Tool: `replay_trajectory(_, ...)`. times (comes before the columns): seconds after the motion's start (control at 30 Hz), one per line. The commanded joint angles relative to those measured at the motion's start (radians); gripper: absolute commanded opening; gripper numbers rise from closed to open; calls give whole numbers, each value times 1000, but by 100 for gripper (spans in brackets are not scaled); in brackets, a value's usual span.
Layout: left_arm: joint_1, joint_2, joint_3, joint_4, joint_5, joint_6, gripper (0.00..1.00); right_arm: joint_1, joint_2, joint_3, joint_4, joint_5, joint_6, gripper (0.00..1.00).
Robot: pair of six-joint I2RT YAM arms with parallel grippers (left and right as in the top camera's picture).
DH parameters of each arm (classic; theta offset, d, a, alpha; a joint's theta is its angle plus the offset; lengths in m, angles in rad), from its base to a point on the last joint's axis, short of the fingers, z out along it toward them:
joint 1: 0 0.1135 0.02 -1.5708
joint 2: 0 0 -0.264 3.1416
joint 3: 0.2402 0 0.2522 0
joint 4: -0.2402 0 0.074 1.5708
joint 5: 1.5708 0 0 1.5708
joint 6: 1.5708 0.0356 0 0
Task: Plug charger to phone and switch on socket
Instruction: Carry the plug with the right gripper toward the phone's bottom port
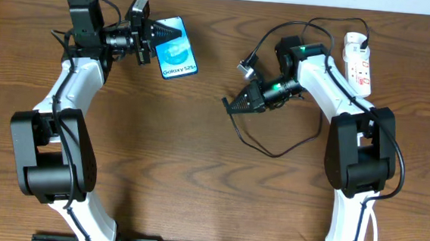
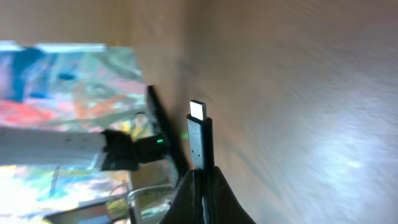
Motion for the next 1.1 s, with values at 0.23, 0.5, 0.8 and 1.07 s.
replay_trajectory(0.23,-1,-7,4,5,33,307,7,18,-20,-2,-46,-177,-138,1)
replay_trajectory(0.5,-24,69,4,2,-35,280,7,49,-20,-2,-40,-176,-138,1)
replay_trajectory(0.8,-48,119,4,2,-169,240,7,66,-20,-2,-37,-166,-117,1)
replay_trajectory(1.07,-48,120,4,1,-196,233,7,90,-20,-2,57,-81,53,1)
